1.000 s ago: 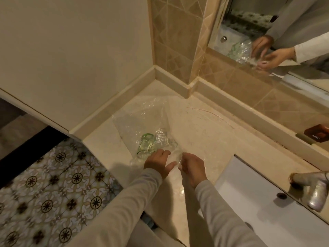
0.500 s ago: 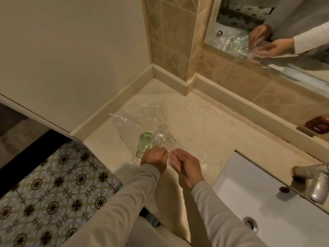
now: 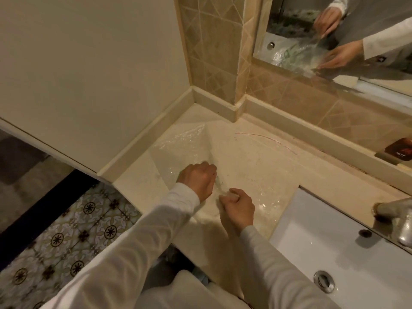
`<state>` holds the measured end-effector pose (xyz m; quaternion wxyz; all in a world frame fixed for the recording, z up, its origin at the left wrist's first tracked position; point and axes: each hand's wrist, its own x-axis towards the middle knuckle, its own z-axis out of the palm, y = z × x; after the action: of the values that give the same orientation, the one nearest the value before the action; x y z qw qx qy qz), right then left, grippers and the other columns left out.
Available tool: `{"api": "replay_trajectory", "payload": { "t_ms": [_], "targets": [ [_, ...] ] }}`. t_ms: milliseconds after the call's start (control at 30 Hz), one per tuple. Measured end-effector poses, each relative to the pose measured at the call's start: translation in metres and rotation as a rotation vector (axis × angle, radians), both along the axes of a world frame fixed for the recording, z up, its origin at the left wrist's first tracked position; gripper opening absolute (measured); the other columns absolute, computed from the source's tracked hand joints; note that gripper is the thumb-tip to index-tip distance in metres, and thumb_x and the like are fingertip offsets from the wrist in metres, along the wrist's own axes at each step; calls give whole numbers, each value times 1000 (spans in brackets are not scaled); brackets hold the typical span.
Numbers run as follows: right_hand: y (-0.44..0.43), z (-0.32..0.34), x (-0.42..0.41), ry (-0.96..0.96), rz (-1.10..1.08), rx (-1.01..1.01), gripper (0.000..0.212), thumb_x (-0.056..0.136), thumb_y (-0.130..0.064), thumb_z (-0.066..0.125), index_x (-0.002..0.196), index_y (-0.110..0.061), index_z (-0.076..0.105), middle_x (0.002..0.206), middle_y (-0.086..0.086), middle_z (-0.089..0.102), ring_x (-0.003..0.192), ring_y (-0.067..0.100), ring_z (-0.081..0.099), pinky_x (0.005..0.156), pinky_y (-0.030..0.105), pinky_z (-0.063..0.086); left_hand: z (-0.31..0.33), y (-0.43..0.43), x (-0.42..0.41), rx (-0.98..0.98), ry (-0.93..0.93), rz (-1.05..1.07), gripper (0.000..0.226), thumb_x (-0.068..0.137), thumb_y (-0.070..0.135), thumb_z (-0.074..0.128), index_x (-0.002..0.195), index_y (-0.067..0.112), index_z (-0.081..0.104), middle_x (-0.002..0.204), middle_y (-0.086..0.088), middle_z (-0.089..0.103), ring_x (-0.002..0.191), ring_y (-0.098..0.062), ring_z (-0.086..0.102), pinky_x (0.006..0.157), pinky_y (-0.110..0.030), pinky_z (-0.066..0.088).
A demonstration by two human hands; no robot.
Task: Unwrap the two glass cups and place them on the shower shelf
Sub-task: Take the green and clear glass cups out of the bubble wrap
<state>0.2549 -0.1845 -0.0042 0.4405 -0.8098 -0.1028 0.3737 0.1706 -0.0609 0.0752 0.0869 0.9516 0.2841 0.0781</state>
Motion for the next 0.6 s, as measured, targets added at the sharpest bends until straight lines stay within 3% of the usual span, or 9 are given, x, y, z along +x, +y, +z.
{"api": "replay_trajectory", "payload": {
  "t_ms": [67, 167, 233, 333, 433, 533, 600],
  "targets": [
    [-4, -3, -4, 0, -75, -19, 23, 85, -18, 66, 107, -14, 73, 95, 0, 69, 93, 23, 62, 84, 26, 46, -3, -3, -9, -3, -57, -27, 27, 92, 28, 60, 100, 3, 68, 91, -18, 68, 75, -39, 63, 71, -45, 51],
    [-14, -4, -8, -7, -232, -46, 19, 88, -18, 68, 106, -14, 69, 92, 1, 70, 87, 23, 63, 80, 23, 48, -14, -10, -28, -55, 69, -44, 29, 89, 32, 63, 105, 8, 65, 98, -13, 69, 85, -36, 63, 78, -40, 46],
    [-20, 0, -13, -43, -345, -23, 15, 88, -15, 70, 100, -11, 63, 80, 0, 64, 74, 16, 58, 62, 6, 39, -18, -13, -39, -76, 74, -49, 18, 86, 18, 66, 99, 6, 65, 90, -14, 69, 77, -36, 65, 68, -37, 45],
    [-20, 9, -35, -86, -437, 93, 16, 90, -19, 73, 83, -10, 62, 68, 1, 58, 65, 15, 55, 57, 4, 41, -23, -9, -48, -77, -61, -124, 24, 61, -7, 78, 79, 5, 68, 68, -12, 65, 52, -31, 59, 50, -31, 46],
    [-3, 22, -63, 75, -289, 246, 22, 95, -37, 70, 86, -16, 74, 81, 0, 75, 74, 4, 67, 67, 7, 49, -24, -2, -47, -90, -237, -246, 29, 58, -12, 75, 82, 4, 71, 69, -12, 64, 53, -30, 60, 50, -32, 51],
    [20, 28, -79, 258, -221, 346, 36, 102, -46, 56, 102, -19, 80, 101, 3, 80, 101, 16, 74, 90, 28, 57, -21, 7, -50, -168, -363, -305, 16, 79, -3, 65, 92, 2, 70, 78, -11, 69, 64, -28, 64, 61, -34, 52],
    [32, 29, -85, 306, -323, 408, 34, 101, -44, 58, 103, -18, 81, 104, 6, 80, 102, 20, 75, 91, 32, 59, -21, 23, -59, -225, -398, -337, 17, 82, 5, 67, 99, 7, 69, 85, -8, 69, 73, -24, 63, 69, -27, 47]
  ]
}}
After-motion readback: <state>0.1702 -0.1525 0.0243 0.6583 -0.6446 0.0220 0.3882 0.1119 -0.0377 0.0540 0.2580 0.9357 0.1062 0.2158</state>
